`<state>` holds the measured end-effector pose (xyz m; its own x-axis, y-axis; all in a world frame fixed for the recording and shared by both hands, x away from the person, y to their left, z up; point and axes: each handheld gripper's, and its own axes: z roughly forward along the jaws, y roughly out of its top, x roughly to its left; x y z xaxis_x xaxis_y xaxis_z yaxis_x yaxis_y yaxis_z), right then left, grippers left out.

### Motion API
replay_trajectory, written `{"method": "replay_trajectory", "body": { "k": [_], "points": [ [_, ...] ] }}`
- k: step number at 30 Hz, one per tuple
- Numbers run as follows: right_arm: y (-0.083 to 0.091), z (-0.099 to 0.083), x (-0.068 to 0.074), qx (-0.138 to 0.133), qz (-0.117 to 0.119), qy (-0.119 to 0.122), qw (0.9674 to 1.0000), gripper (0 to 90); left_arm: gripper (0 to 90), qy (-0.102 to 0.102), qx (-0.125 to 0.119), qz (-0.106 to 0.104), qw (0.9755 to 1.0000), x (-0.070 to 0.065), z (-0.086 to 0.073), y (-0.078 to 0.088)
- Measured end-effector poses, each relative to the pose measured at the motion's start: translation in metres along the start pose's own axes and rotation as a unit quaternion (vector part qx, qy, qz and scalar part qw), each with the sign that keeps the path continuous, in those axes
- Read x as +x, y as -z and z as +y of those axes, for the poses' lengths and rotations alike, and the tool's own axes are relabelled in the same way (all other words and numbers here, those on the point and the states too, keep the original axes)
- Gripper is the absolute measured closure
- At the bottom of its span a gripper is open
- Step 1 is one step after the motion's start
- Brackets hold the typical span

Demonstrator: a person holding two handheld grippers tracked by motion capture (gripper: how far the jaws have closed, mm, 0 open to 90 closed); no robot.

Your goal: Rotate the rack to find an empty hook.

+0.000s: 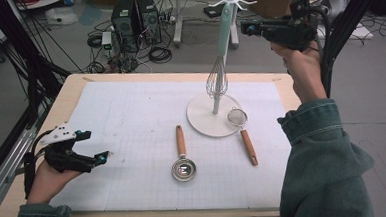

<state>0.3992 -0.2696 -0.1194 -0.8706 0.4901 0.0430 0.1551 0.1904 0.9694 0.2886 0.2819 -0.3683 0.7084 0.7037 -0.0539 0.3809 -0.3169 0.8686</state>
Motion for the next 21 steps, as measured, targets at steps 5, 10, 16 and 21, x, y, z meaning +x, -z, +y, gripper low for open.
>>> {"method": "replay_trajectory", "body": {
  "k": [5, 10, 16, 21],
  "points": [
    [0.006, 0.008, -0.005, 0.001, -0.003, 0.001, 1.0000, 89.4, 1.7, 0.000, -0.001, 0.000, 1.0000, 0.000, -0.001, 0.001],
    [0.008, 0.012, -0.011, 0.003, -0.004, 0.001, 1.0000, 89.4, 1.7, -0.001, -0.004, 0.000, 1.0000, -0.001, 0.000, 0.003],
    [0.012, 0.012, -0.023, -0.001, -0.017, -0.008, 0.9998, 89.5, 1.7, -0.002, -0.003, 0.001, 1.0000, -0.002, 0.001, 0.004],
    [0.010, 0.015, -0.030, -0.003, -0.024, -0.014, 0.9996, 89.4, 1.7, -0.001, -0.004, 0.001, 1.0000, -0.002, 0.001, 0.002]
  ]
}}
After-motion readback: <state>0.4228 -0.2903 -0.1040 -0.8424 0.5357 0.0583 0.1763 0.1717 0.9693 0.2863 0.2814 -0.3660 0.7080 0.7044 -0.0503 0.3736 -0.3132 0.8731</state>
